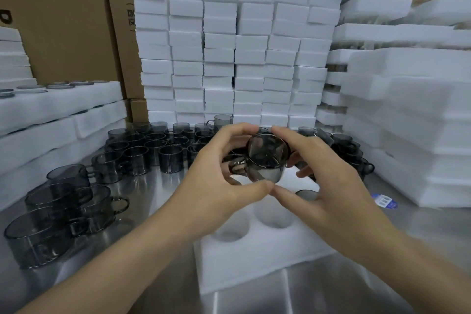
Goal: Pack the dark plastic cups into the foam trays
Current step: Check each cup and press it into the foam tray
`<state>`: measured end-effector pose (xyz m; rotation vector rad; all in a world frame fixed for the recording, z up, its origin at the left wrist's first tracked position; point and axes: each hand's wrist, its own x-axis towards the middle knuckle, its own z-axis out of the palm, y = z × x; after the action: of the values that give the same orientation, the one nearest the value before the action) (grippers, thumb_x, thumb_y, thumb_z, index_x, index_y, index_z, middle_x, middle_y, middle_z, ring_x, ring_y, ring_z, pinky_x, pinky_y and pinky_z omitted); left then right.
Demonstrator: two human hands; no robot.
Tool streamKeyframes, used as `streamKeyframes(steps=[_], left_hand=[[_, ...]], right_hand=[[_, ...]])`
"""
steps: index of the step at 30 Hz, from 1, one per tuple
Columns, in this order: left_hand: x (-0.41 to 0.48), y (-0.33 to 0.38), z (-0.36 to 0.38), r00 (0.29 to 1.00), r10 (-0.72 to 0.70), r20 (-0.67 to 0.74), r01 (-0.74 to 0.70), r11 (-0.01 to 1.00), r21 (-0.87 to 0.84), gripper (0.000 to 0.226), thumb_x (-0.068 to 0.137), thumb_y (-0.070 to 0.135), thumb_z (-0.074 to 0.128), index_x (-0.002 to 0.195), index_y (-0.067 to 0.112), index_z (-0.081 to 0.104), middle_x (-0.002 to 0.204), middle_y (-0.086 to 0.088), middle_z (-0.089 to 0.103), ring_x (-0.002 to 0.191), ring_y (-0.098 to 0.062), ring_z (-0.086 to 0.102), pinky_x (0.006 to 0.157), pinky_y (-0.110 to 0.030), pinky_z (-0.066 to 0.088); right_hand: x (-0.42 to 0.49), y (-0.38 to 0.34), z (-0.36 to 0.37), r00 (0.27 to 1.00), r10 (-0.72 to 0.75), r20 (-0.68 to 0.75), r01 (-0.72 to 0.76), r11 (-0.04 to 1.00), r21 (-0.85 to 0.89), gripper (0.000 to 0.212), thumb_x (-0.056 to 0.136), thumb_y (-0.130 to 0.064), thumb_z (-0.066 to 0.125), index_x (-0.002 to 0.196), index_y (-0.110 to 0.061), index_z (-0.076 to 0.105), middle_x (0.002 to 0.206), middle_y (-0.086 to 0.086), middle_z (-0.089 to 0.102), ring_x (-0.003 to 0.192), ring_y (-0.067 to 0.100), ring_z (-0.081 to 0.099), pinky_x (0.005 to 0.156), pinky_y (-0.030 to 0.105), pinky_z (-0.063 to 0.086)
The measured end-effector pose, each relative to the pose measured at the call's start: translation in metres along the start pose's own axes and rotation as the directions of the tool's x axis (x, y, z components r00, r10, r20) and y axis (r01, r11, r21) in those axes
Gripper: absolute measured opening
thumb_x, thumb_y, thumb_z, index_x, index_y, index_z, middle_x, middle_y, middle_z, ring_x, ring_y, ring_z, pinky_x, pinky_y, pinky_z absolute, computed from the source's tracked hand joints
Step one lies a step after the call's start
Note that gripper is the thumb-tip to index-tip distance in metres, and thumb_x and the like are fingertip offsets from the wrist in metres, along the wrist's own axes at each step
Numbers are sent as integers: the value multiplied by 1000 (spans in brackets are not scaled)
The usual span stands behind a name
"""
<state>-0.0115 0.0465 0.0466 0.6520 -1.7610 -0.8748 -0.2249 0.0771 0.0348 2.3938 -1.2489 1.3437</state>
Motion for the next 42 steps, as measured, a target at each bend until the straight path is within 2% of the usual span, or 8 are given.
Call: streamKeyframes(steps=[3,6,17,21,26,32,38,42], left_hand=[[-2,-1,3,997,68,-20,-67,997,42,61,79,7,89,129,34,66,130,11,70,96,-17,77,66,-33,55],[-3,-3,4,993,110,-38,-106,990,97,63,81,3,87,131,37,67,130,11,70,102,-18,76,71,-23,56],[-5,-12,7,985,151,-86,-140,983,120,69,86,-2,82,138,37,61,133,16,67,117,-15,73,77,-21,58],[-6,-10,7,978,140,-153,-131,989,71,59,93,0,79,136,38,62,129,14,66,100,-15,78,72,-21,58],[-8,-5,9,984,139,-110,-130,988,81,43,88,17,75,128,33,73,130,2,70,99,-12,77,70,-25,56],[-9,-4,9,983,166,-82,-156,980,121,43,94,9,81,124,39,74,129,7,72,105,-8,76,66,-28,53],[-9,-4,10,983,145,-117,-128,982,139,37,90,33,79,124,47,74,124,16,75,99,-15,76,70,-29,58],[-8,-5,9,980,110,-166,-94,990,105,37,88,38,80,123,44,74,118,15,75,94,-15,76,73,-38,61]], right_hand=[[0,1,1,997,17,-81,-13,999,43,71,87,-36,85,145,-49,46,125,-24,58,120,7,60,92,10,45],[1,-1,2,991,19,-129,-11,998,62,66,85,-27,86,136,-45,48,126,-21,60,123,11,61,92,12,45],[1,-7,3,984,-29,-174,31,999,8,67,84,-27,89,142,-33,55,127,-17,60,121,6,60,98,16,46],[4,-11,0,960,199,-196,-158,966,207,59,78,-39,94,128,-34,63,111,-17,73,109,6,70,88,15,52],[8,-14,-1,871,489,-56,-399,769,499,34,82,-58,79,98,-27,79,90,-4,81,87,13,78,84,35,59],[16,-18,-7,786,600,147,-560,591,580,58,79,-82,57,83,-30,84,80,11,81,75,23,80,75,33,53],[15,-13,-7,775,590,227,-602,579,550,71,81,-86,48,82,-25,84,82,11,81,75,24,80,76,37,52],[13,-12,-6,836,510,203,-527,642,557,42,85,-69,66,98,-32,82,96,1,82,90,17,79,80,38,56]])
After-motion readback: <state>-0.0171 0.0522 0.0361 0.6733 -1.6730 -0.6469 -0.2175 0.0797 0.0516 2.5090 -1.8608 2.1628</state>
